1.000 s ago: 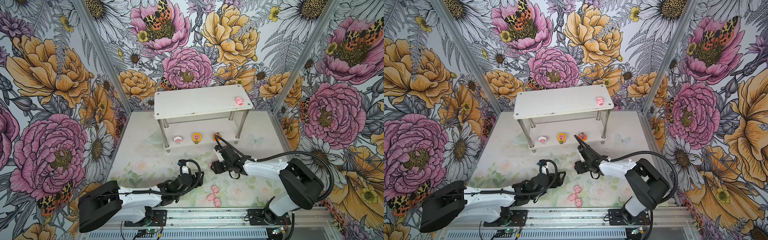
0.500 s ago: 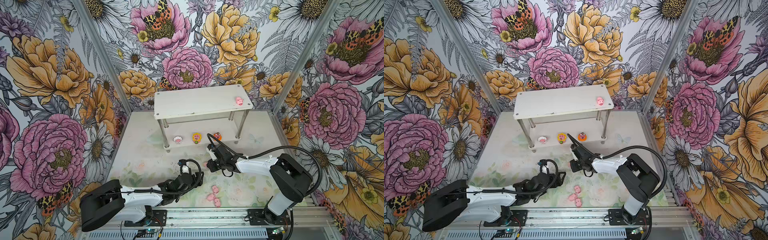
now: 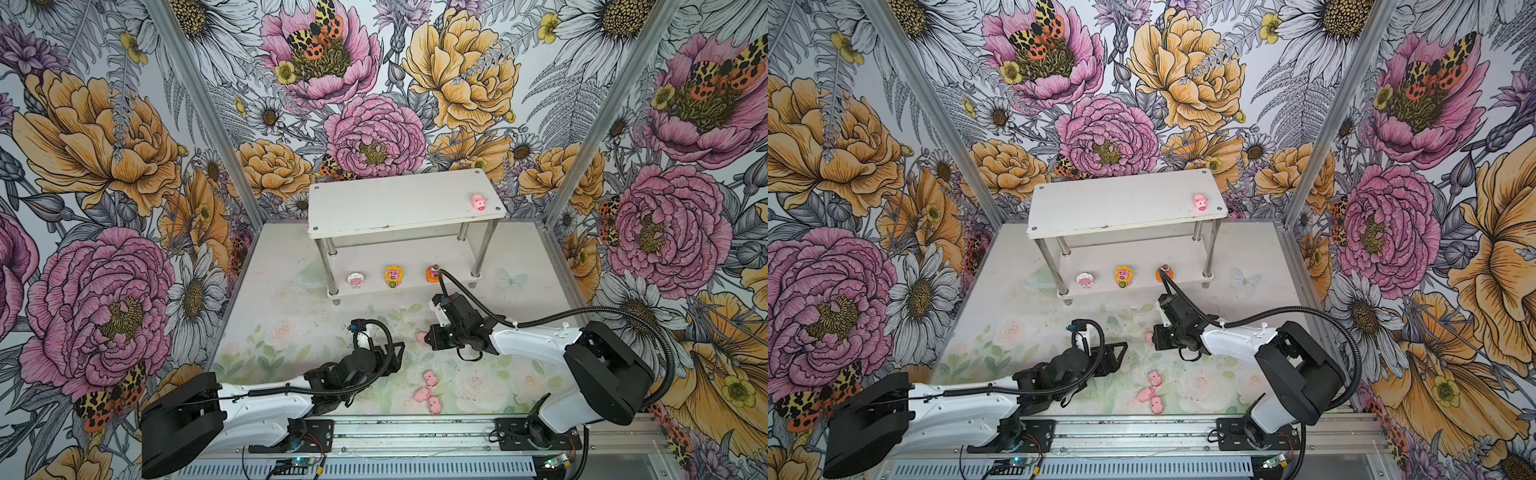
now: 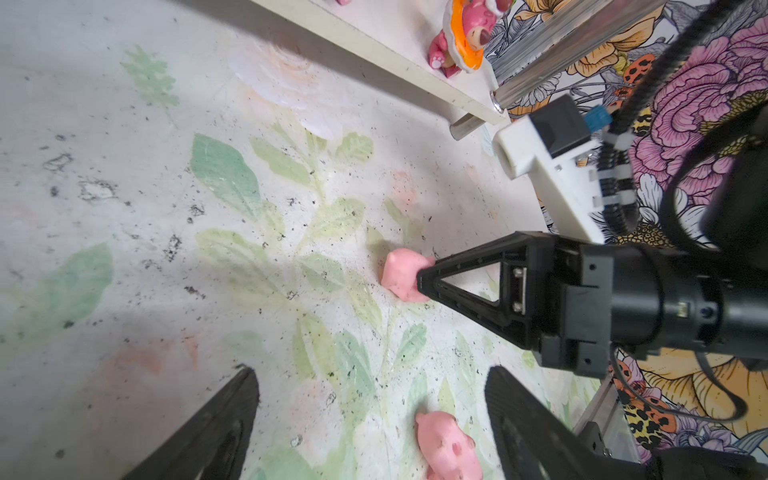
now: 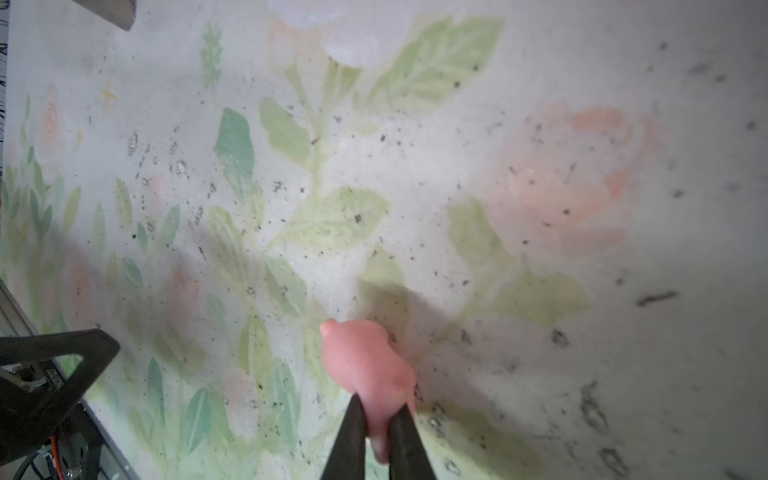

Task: Place and organize the plastic toys onto the shelf

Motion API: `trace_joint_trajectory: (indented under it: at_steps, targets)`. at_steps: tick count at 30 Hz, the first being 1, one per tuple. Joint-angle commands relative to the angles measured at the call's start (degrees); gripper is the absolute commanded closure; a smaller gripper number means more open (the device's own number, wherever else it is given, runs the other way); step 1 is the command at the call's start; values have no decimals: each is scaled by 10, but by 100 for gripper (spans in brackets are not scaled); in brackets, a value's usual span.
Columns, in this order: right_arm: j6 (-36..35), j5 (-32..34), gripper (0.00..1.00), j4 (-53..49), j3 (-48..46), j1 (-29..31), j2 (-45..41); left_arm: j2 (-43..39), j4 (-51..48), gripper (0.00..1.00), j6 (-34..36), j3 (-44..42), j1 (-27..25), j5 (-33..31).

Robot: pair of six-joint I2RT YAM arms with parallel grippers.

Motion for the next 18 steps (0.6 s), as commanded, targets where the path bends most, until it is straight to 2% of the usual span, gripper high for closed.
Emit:
trace_joint_trajectory:
  at_steps: [1, 8, 11, 18]
  targets:
    - [29, -36, 88, 8, -16, -12, -16, -17, -7, 13, -5, -15, 5, -12]
    - [28, -35, 86, 19, -31, -35, -7, -41, -23, 13, -8, -20, 1, -20]
    - [23, -13, 79, 19, -39, -45, -10, -46, -31, 12, -8, -20, 1, -23]
    - [20, 14, 54, 18, -57, -66, -26, -44, -37, 12, -8, -16, 0, -30]
